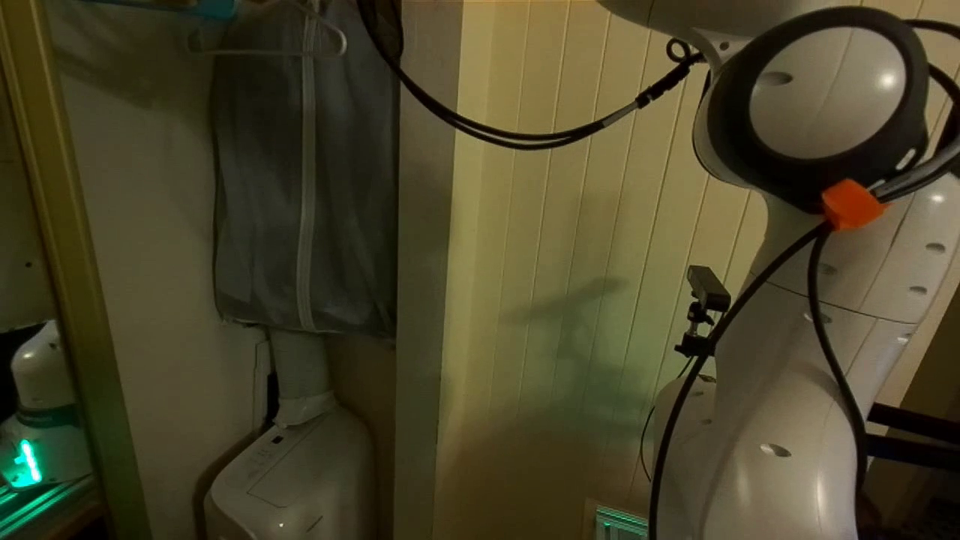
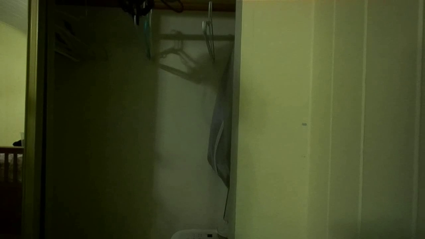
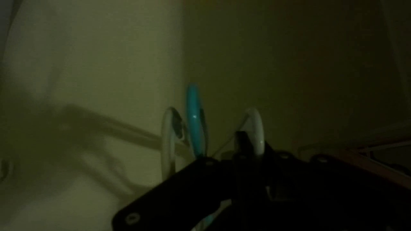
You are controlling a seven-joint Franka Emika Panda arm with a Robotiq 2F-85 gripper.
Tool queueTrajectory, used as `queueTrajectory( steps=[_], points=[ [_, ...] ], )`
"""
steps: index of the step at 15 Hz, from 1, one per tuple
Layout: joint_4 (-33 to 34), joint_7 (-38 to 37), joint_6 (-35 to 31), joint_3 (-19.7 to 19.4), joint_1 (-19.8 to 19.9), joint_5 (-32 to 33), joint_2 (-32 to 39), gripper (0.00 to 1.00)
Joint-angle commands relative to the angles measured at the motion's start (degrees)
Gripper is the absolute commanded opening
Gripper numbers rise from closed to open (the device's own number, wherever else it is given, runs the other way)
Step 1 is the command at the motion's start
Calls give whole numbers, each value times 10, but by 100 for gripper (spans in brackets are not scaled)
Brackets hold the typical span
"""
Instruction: Rearrange the hangers
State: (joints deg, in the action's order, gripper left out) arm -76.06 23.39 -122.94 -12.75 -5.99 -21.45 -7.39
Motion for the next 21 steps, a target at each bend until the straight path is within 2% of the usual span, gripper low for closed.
queueTrajectory(
  steps=[1, 2, 11, 12, 14, 16, 19, 21],
  points=[
    [58, -26, 36, 17, 34, -14, 41, 6],
    [59, -31, 36, 1, 16, -5, 42, 6],
    [49, -40, 64, 6, 15, 29, 34, 7],
    [49, -41, 54, 6, 16, 29, 33, 32],
    [39, -49, -38, 11, 18, 64, 25, 37],
    [38, -51, -99, 12, 18, 92, 20, 51],
    [40, -51, -150, 13, 16, 127, 11, 72],
    [45, -27, -165, 15, 9, 114, 8, 86]
  ],
)
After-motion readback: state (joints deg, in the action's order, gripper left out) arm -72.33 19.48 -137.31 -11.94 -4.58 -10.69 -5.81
